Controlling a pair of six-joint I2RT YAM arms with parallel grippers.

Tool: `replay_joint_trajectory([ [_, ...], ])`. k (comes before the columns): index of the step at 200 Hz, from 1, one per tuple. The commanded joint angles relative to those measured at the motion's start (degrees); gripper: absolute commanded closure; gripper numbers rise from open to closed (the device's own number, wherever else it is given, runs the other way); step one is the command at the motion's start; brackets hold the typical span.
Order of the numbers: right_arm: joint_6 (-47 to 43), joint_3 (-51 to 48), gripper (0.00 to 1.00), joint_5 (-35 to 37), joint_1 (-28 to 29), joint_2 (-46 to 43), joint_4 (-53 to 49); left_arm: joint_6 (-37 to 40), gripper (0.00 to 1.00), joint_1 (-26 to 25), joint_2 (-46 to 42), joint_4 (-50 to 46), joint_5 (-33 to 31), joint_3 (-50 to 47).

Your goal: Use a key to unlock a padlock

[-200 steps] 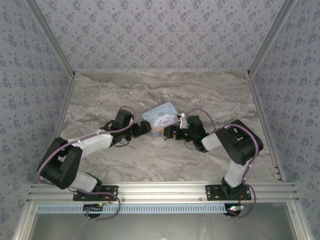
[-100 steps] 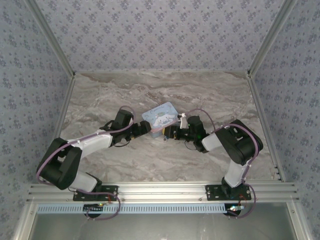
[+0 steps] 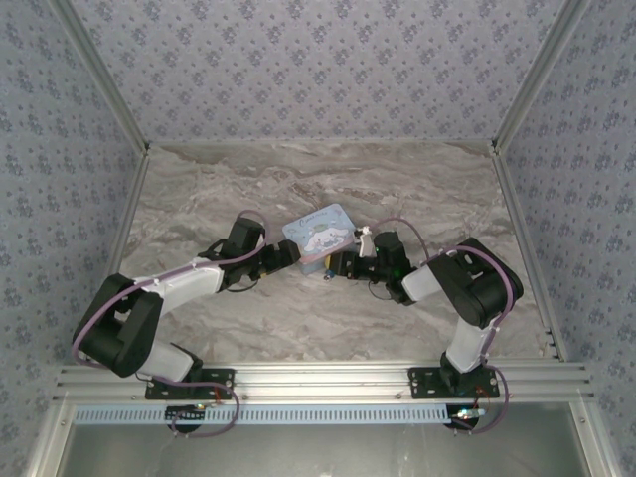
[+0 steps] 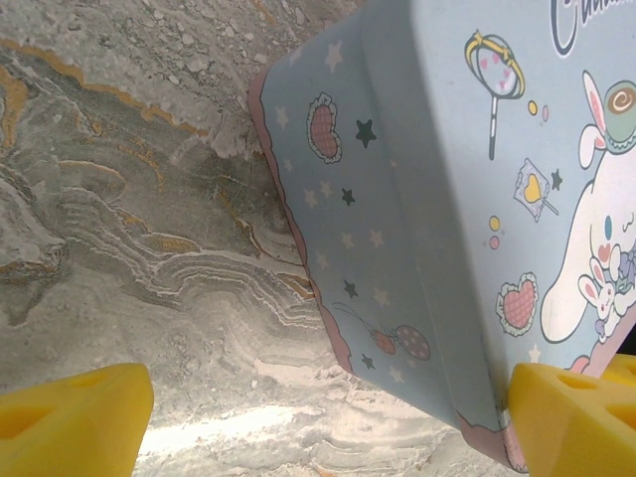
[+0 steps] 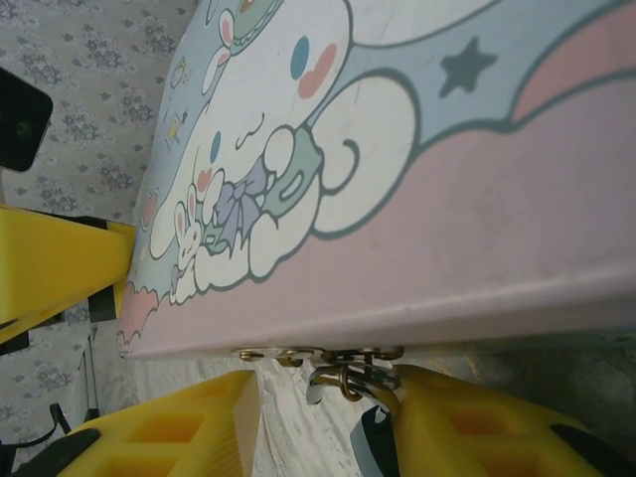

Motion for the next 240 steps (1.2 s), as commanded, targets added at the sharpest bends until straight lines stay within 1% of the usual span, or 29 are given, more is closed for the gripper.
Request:
replay_joint_trajectory([
  [1, -0.09, -0.51, 0.63, -1.69, -0.2, 0.36, 2.31, 0.52, 0.08, -0.54, -0.53, -3.57, -0.91, -0.71],
  [81, -0.33, -0.26, 0.78, -1.78, -0.16, 0.36, 1.08, 0.54, 0.08, -0.52, -0.41, -4.0, -1.28, -0.53],
  [104, -0.41, -0.32, 0.8, -1.8, -0.28, 0.42, 0.61, 0.59, 0.08, -0.55, -0.41, -4.07, -1.35, -0.43],
  [117, -0.38, -0.6, 0.8, -1.71, -0.33, 0.4, 0.52, 0.59, 0.08, -0.55, -0.31, -4.09, -1.44, -0.4],
  [174, -0.36, -1.35, 0.73, -2.25, -0.51, 0.1, 0.96, 0.53, 0.08, -0.55, -0.39, -4.18, -1.57, -0.49],
  [240, -0.42, -2.07, 0.74, -2.35, -0.6, 0.09, 1.65, 0.6, 0.08, -0.52, -0.57, -4.36, -1.63, -0.62],
])
